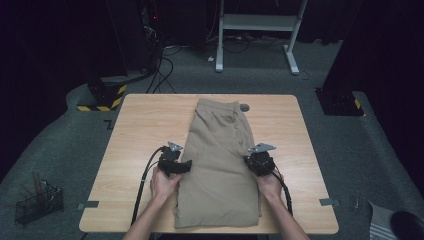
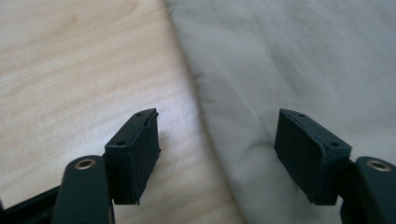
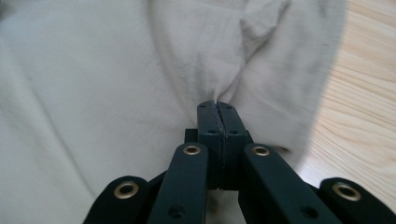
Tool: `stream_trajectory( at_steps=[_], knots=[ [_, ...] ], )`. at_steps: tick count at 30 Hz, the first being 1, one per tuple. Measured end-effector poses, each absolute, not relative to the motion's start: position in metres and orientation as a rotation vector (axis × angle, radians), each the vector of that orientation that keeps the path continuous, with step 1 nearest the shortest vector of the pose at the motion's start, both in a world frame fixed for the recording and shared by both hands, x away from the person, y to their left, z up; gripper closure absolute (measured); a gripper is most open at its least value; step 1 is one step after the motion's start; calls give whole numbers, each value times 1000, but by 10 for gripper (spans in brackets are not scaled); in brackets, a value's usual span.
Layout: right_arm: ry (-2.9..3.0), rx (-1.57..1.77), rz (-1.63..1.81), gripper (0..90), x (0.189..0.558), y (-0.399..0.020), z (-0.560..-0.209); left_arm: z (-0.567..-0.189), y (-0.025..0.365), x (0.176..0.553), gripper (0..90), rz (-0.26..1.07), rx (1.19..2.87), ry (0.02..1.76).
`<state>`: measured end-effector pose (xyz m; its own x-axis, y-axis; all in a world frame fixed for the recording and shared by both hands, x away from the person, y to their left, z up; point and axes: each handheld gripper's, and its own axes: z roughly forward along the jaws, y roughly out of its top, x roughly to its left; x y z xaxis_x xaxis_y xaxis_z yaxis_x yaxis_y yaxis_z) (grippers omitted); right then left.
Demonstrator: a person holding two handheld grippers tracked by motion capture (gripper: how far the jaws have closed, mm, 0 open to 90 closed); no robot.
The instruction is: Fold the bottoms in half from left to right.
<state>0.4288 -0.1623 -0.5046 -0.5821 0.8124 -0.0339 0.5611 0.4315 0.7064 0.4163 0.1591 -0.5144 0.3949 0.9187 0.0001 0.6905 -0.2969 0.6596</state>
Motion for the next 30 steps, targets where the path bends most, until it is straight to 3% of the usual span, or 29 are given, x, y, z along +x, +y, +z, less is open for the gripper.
stream_trajectory(
  at_steps=[6, 8, 10, 15, 18, 21, 30],
  knots=[
    [2373, 1144, 887, 886, 417, -169, -504, -511, 154, 396, 318, 464, 2141, 1334],
    [2366, 1152, 918, 773, 415, -171, -503, -511, 155, 394, 290, 463, 2137, 1332],
    [2350, 1161, 959, 727, 415, -172, -500, -509, 156, 399, 280, 492, 2122, 1317],
    [2296, 1185, 1014, 686, 427, -161, -494, -509, 157, 421, 278, 482, 2038, 1346],
    [2294, 1210, 1008, 718, 440, -153, -497, -515, 157, 428, 287, 491, 2034, 1367],
    [2328, 1208, 964, 889, 447, -151, -503, -517, 156, 426, 306, 509, 2062, 1350],
    [2370, 1181, 920, 875, 428, -166, -507, -515, 158, 406, 302, 491, 2092, 1339]
  ],
)
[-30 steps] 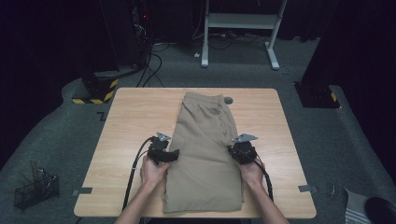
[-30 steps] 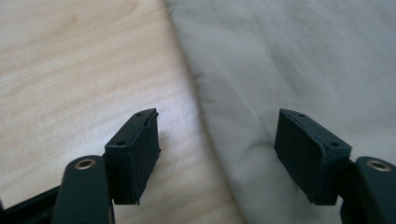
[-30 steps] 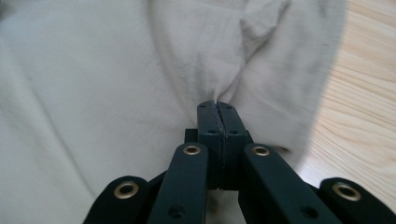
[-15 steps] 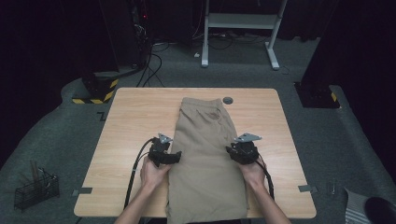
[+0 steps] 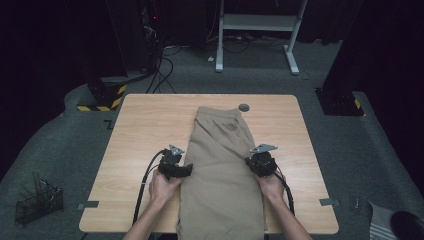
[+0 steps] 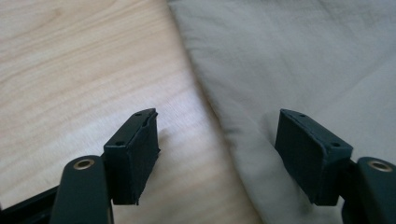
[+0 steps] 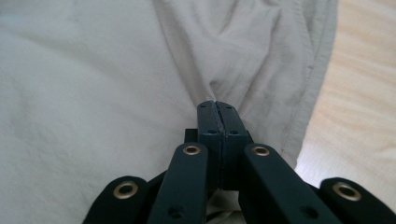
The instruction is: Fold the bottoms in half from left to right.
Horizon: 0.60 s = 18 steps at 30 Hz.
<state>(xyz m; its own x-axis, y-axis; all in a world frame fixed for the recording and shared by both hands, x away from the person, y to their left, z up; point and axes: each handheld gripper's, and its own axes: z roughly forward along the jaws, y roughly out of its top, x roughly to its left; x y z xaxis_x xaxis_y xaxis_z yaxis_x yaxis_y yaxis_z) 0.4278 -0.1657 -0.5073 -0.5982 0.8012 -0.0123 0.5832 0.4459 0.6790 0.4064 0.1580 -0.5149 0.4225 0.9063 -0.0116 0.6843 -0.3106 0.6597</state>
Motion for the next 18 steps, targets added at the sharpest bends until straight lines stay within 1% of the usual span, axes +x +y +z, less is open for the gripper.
stream_trajectory(
  at_steps=[2, 3, 5, 7, 8, 9, 13, 18],
  knots=[
    [2353, 1175, 913, 755, 425, -166, -506, -514, 158, 408, 294, 468, 2091, 1336],
    [2340, 1183, 934, 715, 426, -167, -504, -514, 158, 411, 289, 461, 2089, 1334],
    [2316, 1212, 978, 669, 429, -168, -501, -512, 156, 417, 279, 474, 2080, 1327],
    [2292, 1232, 1003, 653, 434, -165, -497, -510, 154, 424, 279, 481, 2050, 1323],
    [2290, 1242, 1003, 656, 438, -162, -497, -510, 152, 428, 280, 480, 2047, 1328],
    [2292, 1244, 1000, 681, 441, -160, -497, -510, 150, 432, 280, 485, 2052, 1326],
    [2339, 1234, 934, 883, 450, -149, -504, -516, 149, 436, 281, 484, 2068, 1332],
    [2357, 1223, 910, 900, 445, -157, -508, -517, 153, 426, 296, 502, 2068, 1339]
  ],
)
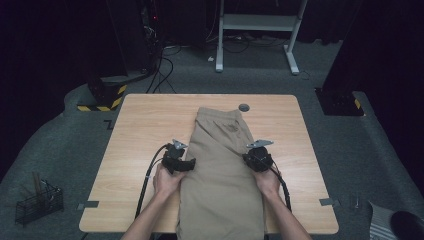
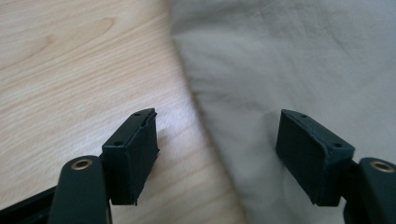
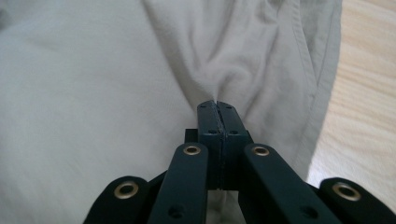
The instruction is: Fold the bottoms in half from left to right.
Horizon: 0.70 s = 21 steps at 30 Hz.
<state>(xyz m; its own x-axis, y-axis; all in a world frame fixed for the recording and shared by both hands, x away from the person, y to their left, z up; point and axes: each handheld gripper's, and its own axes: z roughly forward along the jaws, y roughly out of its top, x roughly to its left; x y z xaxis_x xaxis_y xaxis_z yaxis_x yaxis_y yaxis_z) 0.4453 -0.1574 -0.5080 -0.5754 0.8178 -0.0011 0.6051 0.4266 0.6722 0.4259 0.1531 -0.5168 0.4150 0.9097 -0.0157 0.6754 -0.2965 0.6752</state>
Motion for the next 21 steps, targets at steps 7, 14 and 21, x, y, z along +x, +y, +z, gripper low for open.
stream_trajectory(
  at_steps=[7, 14, 21],
  knots=[
    [2400, 1161, 899, 894, 426, -165, -507, -516, 153, 391, 316, 500, 2079, 1334],
    [2342, 1195, 979, 687, 427, -170, -500, -512, 153, 409, 294, 474, 2049, 1334],
    [2325, 1274, 947, 814, 449, -154, -505, -515, 147, 441, 305, 477, 2035, 1355]
  ],
)
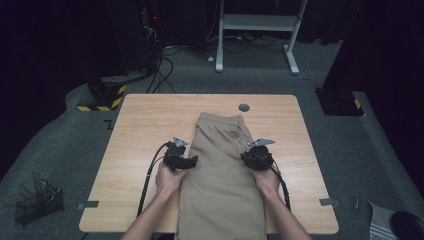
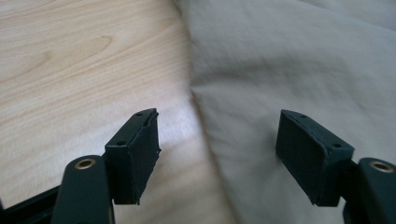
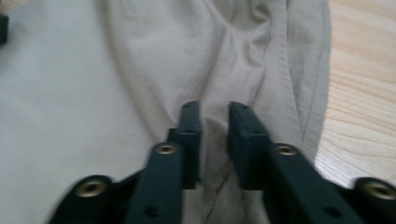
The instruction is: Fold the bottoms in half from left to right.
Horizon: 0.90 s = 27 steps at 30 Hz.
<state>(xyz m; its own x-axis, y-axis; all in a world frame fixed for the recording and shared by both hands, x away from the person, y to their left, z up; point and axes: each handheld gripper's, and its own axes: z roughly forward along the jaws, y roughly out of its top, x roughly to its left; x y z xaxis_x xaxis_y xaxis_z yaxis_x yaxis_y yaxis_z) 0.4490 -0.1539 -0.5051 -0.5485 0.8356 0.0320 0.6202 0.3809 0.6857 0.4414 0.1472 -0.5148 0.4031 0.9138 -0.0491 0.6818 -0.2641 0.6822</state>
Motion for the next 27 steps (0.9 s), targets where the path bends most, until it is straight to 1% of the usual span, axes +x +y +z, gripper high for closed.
stream_trajectory(
  at_steps=[1, 3, 9, 17, 19, 21, 23, 27],
  knots=[
    [2335, 1267, 919, 865, 451, -153, -508, -516, 149, 443, 291, 466, 2023, 1357],
    [2330, 1250, 900, 898, 450, -153, -511, -516, 149, 442, 301, 508, 2053, 1368],
    [2325, 1218, 860, 900, 443, -158, -509, -517, 154, 430, 318, 518, 2054, 1363],
    [2393, 1130, 887, 894, 428, -154, -512, -517, 163, 397, 330, 516, 2054, 1346],
    [2401, 1109, 876, 866, 425, -152, -511, -516, 163, 395, 330, 506, 2061, 1345],
    [2401, 1111, 887, 792, 424, -151, -510, -515, 165, 399, 327, 481, 2060, 1351],
    [2388, 1123, 913, 763, 425, -152, -509, -515, 167, 406, 318, 453, 2036, 1366],
    [2355, 1159, 954, 752, 431, -152, -506, -512, 166, 421, 320, 430, 1976, 1368]
  ],
)
